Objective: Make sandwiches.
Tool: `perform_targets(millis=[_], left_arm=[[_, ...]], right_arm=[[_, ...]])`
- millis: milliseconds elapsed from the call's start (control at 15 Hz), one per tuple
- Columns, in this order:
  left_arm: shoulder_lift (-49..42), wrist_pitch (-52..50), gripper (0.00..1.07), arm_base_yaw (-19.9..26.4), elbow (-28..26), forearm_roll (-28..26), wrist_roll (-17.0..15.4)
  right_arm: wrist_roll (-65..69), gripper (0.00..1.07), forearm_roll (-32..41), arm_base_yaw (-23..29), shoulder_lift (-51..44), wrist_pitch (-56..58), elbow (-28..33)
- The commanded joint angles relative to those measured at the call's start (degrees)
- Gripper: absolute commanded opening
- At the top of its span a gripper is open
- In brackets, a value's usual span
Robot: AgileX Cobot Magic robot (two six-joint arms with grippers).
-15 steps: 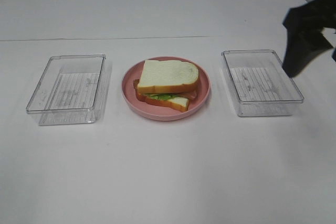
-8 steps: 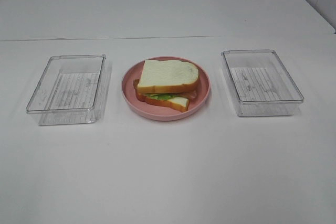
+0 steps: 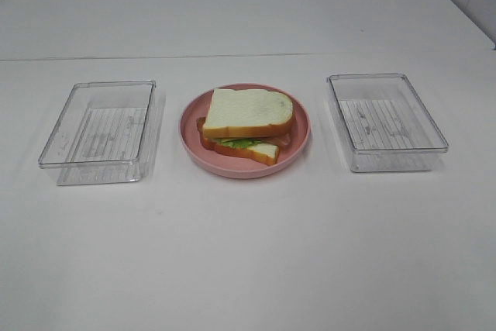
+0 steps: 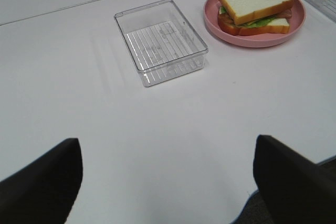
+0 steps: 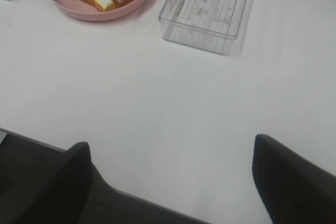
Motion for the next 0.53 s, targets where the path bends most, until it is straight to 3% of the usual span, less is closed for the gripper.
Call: perform_targets(millis=[67, 533], left_arm=[[-1.4, -0.6, 0.84, 0.1, 0.4, -1.4, 1.2], [-1.4, -0.6, 0.84, 0.1, 0.4, -1.2, 1.2]], right_arm=[[-1.6, 0.78, 1.0, 0.0, -3.4, -2.0, 0.8], [-1.5, 0.78, 1.8, 0.0, -3.3, -3.7, 1.8]])
